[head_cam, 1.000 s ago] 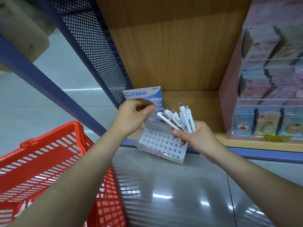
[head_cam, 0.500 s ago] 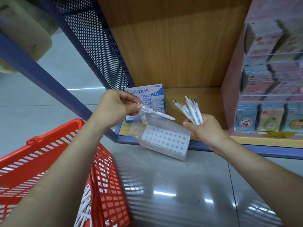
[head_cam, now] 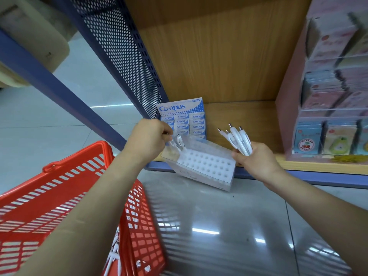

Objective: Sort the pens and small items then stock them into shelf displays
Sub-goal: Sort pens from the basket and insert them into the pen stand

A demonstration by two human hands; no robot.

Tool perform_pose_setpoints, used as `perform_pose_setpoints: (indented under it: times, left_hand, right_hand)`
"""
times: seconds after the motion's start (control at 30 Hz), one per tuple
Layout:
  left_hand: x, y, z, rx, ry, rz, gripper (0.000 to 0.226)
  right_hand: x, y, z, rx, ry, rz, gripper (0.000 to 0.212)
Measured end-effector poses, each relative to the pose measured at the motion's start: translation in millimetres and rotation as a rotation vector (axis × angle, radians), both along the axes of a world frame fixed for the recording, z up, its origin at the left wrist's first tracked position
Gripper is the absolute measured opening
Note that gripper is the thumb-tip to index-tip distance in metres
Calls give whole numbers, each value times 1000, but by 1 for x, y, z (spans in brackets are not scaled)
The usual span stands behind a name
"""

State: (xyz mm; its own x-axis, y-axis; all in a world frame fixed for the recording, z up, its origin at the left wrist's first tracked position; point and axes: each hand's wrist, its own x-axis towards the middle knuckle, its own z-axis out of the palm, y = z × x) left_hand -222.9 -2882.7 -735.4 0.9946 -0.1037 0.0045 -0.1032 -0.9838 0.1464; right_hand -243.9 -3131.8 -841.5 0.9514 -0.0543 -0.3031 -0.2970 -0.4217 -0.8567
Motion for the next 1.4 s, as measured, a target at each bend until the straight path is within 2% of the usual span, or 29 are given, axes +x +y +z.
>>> perform_pose_setpoints:
  times: [0.4,0.67,0.93,1.07,1.23,1.4]
  left_hand:
    - [0,-2,-14,34,9,-75,13]
    - [11,-9,-28,92,7,-59,18]
    - [13,-5,-30,53,24,-67,17]
    - [10,-5,-29,-5,6,-59,19]
    - [7,0,-27,-104,26,-13,29]
    - [6,3,-28,-75,48,-23,34]
  right_hand:
    - [1,2,-2,43,12,-40,9]
    - [2,3,-3,67,23,-93,9]
    - [3,3,-4,31,6,-113,5]
    - [5,1,7,19,-12,-128,12]
    - [13,-4,34,260,67,-246,9]
    - [14,-3,55,595,175,-132,12]
